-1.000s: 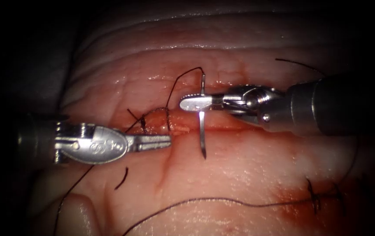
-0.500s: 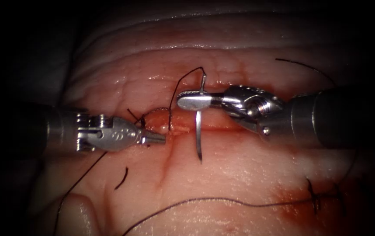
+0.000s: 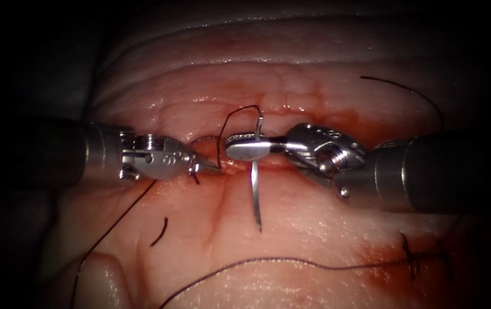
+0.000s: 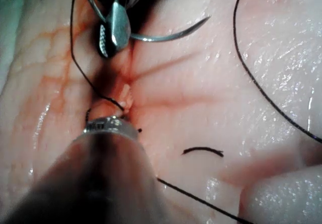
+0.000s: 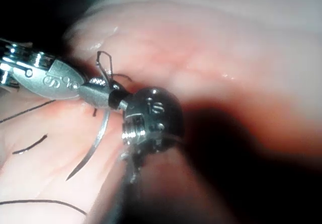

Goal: Wound Closure
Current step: Open the wound using the left hand, then with the right hand, throw the needle through the bottom half of the wound.

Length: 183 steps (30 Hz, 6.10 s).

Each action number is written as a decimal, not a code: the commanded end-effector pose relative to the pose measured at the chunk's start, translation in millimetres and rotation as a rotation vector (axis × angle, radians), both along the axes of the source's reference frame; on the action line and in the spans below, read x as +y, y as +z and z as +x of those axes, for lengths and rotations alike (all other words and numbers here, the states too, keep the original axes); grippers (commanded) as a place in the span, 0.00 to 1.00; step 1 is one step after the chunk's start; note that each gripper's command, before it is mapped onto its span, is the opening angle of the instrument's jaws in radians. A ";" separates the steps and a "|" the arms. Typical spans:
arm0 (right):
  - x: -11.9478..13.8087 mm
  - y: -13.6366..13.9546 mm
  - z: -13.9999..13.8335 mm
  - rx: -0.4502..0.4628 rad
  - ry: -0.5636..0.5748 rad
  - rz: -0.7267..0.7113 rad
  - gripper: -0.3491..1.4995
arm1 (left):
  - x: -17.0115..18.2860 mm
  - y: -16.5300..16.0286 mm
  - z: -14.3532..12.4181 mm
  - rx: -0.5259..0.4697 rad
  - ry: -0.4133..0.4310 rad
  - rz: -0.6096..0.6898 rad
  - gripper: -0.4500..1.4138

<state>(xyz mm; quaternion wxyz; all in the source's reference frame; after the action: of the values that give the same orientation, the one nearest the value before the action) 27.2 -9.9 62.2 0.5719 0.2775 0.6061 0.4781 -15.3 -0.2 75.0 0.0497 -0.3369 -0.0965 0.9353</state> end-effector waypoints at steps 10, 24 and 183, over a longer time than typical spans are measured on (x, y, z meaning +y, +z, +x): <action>0.7 0.5 1.7 -0.037 0.016 -0.103 0.00 | -0.9 2.9 -0.5 0.157 0.059 0.084 0.00; 3.6 4.3 2.3 -0.139 0.098 -0.416 0.00 | -2.9 1.9 -0.6 0.154 0.136 0.217 0.33; -3.4 5.4 4.7 -0.016 -0.229 -0.085 0.00 | -9.9 -4.2 -0.3 0.028 -0.075 0.069 0.28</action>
<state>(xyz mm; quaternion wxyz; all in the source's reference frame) 31.2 -12.8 67.1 0.6390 0.3158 0.5851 0.3867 -15.1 -9.8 70.2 0.0982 -0.3248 -0.1153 0.9336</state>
